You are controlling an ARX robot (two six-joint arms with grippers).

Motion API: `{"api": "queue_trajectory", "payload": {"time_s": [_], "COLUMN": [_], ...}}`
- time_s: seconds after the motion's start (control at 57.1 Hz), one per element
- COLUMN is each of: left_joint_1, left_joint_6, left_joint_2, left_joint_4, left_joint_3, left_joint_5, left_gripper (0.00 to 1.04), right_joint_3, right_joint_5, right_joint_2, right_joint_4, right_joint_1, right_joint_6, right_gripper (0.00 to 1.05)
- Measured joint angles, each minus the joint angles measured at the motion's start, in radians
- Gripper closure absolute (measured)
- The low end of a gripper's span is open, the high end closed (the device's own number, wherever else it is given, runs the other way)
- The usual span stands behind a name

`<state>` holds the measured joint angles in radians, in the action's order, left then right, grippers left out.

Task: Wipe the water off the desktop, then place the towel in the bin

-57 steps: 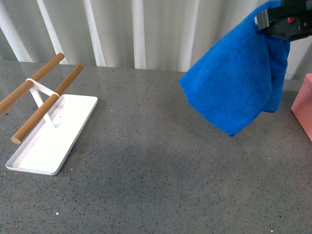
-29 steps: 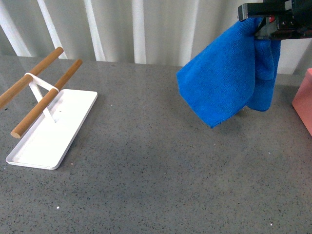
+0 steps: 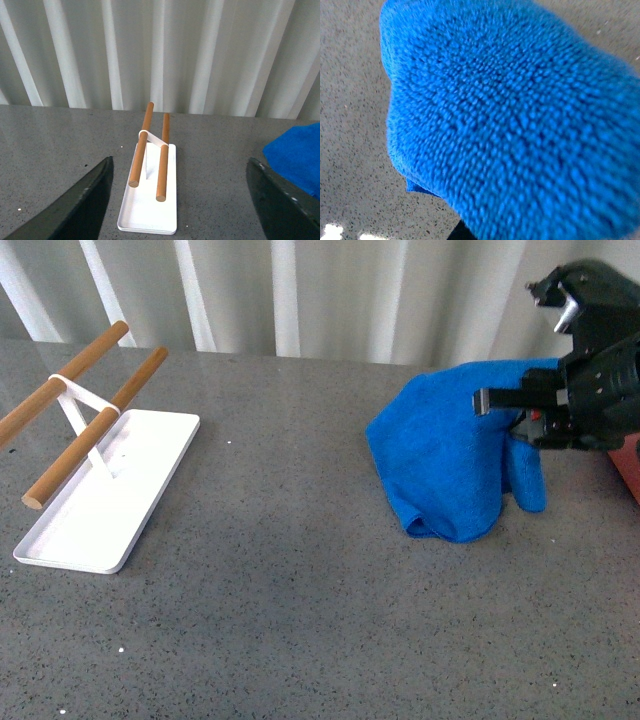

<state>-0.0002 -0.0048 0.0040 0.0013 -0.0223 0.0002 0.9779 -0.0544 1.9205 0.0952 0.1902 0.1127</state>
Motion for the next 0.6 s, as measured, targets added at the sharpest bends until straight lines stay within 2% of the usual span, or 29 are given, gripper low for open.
{"api": "queue_trajectory", "payload": {"time_s": [0.14, 0.228, 0.595], "left_joint_1": [0.0, 0.0, 0.0], "left_joint_6": [0.001, 0.0, 0.0], "left_joint_2": [0.0, 0.0, 0.0], "left_joint_4": [0.0, 0.0, 0.0], "left_joint_3": [0.0, 0.0, 0.0], "left_joint_5": [0.0, 0.0, 0.0], "left_gripper": [0.05, 0.08, 0.07], "right_joint_3": [-0.007, -0.013, -0.035], "right_joint_5": [-0.011, -0.019, -0.026], "right_joint_2": [0.085, 0.14, 0.193], "right_joint_4": [0.026, 0.039, 0.073], "right_joint_1": [-0.001, 0.0, 0.008], "right_joint_6": [0.019, 0.035, 0.052], "right_gripper": [1.01, 1.01, 1.01]}}
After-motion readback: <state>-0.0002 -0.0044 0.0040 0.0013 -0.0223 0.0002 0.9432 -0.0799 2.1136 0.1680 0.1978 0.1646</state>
